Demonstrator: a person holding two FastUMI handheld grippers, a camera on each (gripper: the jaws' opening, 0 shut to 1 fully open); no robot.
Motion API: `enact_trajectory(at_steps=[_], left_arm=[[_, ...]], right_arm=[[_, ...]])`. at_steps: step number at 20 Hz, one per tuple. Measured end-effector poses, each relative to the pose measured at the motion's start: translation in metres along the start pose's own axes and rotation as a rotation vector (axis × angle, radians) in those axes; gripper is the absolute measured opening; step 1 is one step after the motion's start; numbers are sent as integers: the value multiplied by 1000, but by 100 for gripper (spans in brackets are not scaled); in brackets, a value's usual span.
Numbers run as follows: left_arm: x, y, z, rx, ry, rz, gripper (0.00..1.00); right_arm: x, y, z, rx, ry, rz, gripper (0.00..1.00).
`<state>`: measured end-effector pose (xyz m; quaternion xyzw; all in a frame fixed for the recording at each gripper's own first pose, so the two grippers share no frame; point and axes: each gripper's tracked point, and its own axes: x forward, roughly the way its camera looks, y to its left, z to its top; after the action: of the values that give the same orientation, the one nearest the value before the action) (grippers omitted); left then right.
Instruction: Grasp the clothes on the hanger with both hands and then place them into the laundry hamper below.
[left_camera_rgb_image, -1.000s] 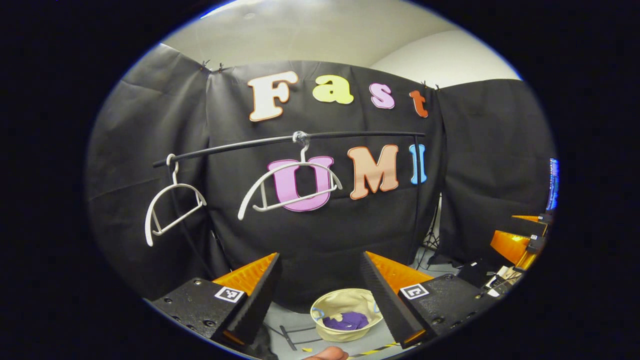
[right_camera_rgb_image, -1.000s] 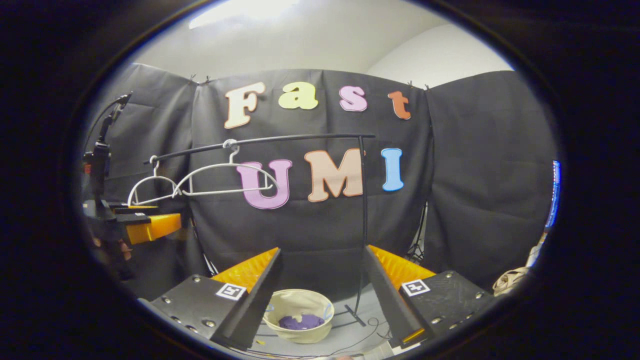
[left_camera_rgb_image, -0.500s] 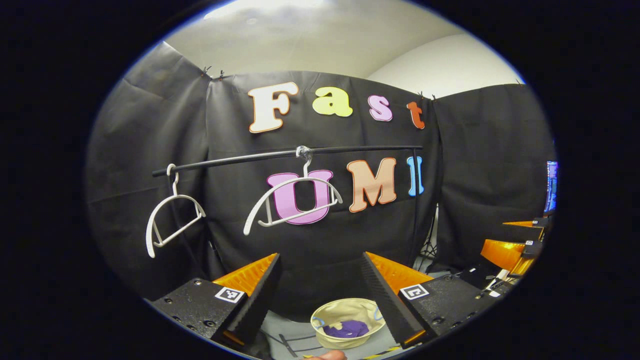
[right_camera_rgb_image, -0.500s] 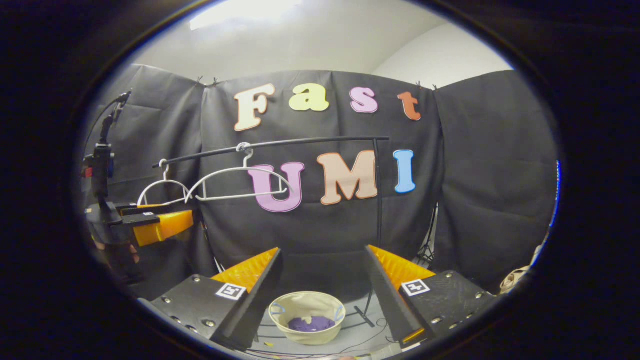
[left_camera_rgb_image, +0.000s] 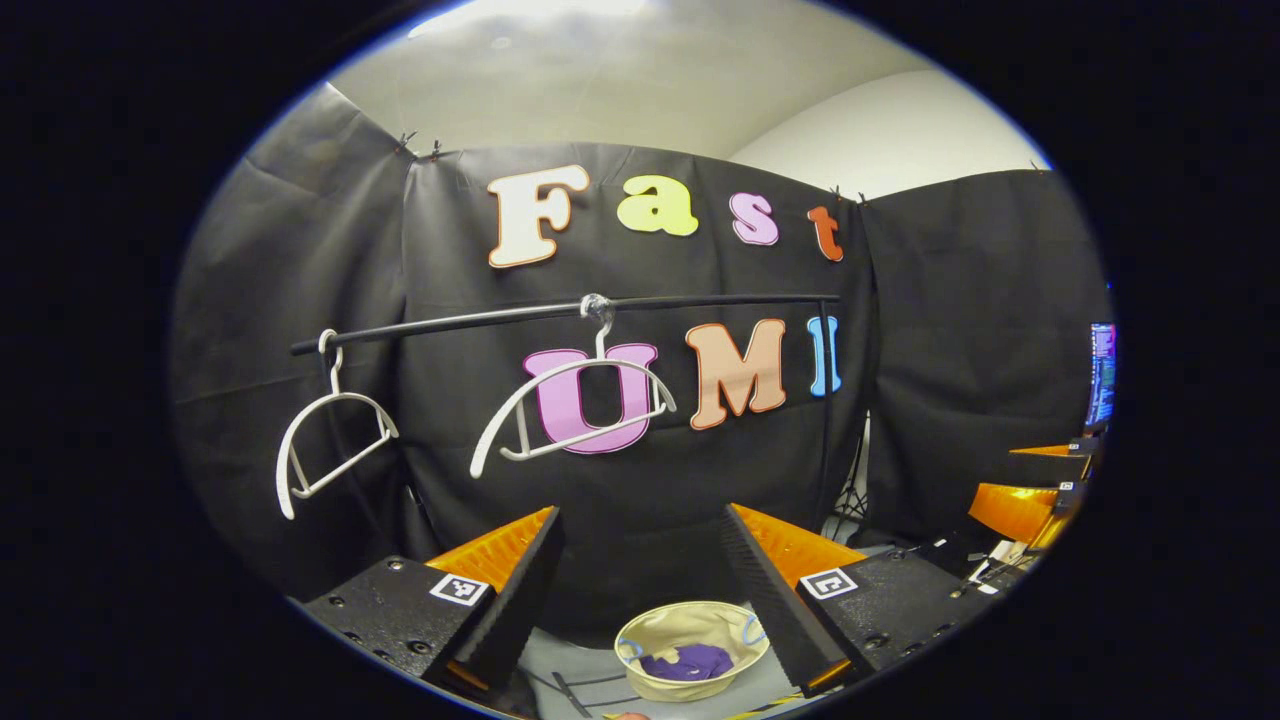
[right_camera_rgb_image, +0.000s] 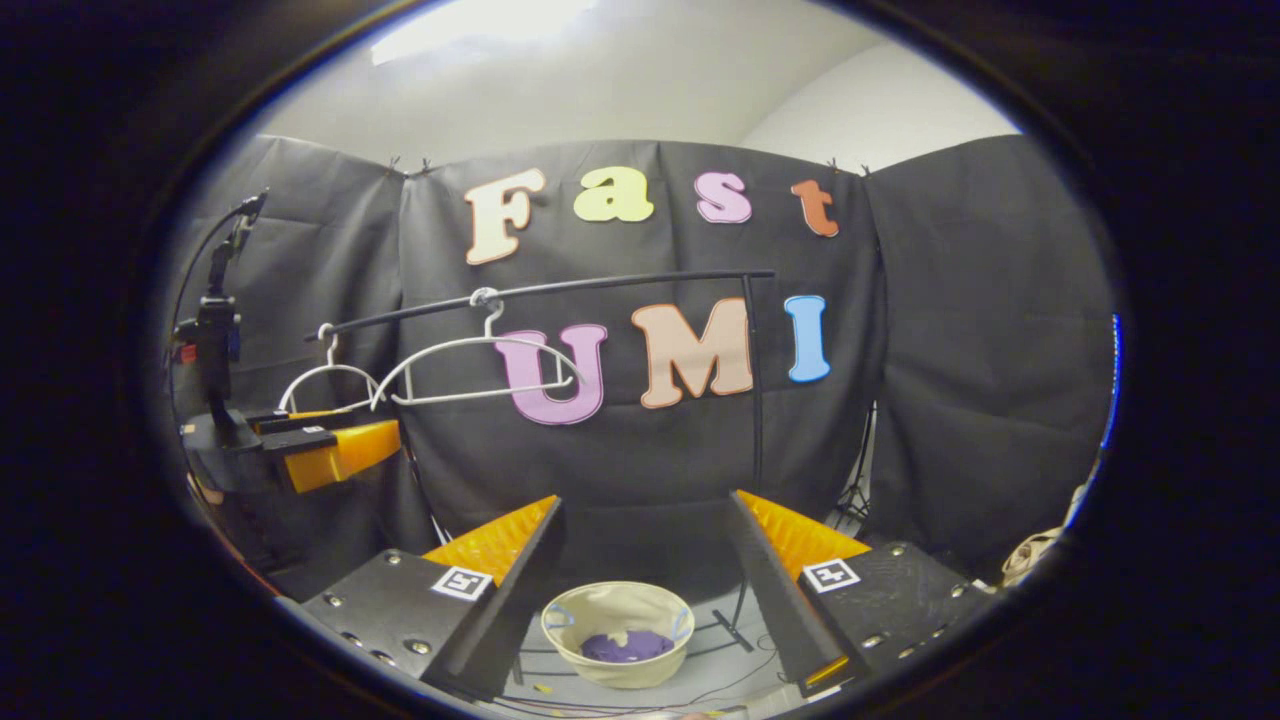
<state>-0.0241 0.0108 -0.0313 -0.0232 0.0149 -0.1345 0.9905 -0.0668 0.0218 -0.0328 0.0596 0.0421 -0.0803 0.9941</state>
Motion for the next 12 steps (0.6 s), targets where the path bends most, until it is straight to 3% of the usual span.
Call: enact_trajectory(at_steps=[5, 6, 9, 10, 12], left_arm=[[8, 3, 20, 33, -67, -19, 100], [8, 4, 23, 36, -80, -21, 99], [11, 5, 26, 24, -92, -47, 100], [12, 7, 26, 29, -92, -51, 97], [16, 13, 25, 36, -95, -58, 100]], right_arm=[[3, -3, 12, 8, -13, -10, 97], [5, -2, 13, 11, -13, -10, 92], [8, 0, 13, 23, -8, -16, 100], [9, 2, 13, 23, -8, -20, 97], [12, 3, 13, 22, -9, -32, 97]])
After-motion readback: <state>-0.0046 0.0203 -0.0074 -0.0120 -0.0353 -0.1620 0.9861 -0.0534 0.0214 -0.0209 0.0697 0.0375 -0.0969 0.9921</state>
